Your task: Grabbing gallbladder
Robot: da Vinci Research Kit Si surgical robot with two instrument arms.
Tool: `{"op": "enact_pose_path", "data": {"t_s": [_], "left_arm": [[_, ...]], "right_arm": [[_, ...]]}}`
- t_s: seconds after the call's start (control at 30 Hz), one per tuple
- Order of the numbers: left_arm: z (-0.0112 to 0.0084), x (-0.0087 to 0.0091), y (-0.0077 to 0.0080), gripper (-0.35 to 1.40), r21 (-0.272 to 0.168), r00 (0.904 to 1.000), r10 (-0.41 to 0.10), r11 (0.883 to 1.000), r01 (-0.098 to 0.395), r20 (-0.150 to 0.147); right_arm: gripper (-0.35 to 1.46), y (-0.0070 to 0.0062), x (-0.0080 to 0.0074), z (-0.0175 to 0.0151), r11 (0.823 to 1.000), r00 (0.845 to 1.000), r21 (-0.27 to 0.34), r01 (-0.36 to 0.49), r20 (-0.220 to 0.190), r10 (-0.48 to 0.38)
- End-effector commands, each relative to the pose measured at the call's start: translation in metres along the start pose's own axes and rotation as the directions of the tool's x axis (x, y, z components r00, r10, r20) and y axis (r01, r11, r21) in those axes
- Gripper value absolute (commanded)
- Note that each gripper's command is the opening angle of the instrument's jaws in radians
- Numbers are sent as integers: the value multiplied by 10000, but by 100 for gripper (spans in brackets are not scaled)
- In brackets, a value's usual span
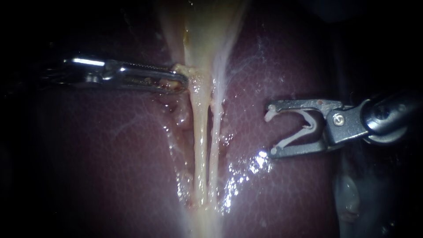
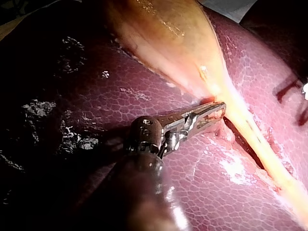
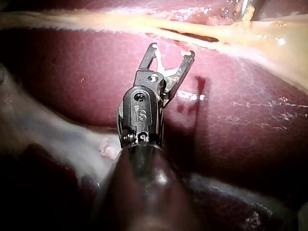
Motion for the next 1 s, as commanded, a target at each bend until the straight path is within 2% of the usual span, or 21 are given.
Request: {"op": "enact_pose_path", "data": {"t_s": [0.03,0.2,0.3,0.47,0.63,0.77,1.0], "left_arm": [[-3,-1,-3,-35,25,10000,-7,10000,7,-15],[-23,-15,-13,-35,169,9999,-104,9998,105,-72],[-42,-29,-17,-35,47,9998,-187,9998,187,-83],[-76,-57,-22,-35,-63,9995,-215,9997,217,246],[-99,-79,-27,-35,-114,9986,-109,9999,115,524],[-107,-86,-30,-35,-130,9983,-57,9999,65,572],[-106,-84,-29,-35,-148,9983,-53,9999,61,577]], "right_arm": [[50,0,0,0,10000,10000,2,0,-2,0],[50,0,0,0,10000,10000,2,0,-2,0],[50,0,0,0,10000,10000,3,1,-2,-1],[50,0,0,0,10000,10000,3,1,-2,-1],[50,0,0,0,10000,10000,2,0,-2,0],[50,0,0,0,10000,10000,1,0,-1,0],[50,0,0,0,10000,10000,1,0,-2,0]]}}
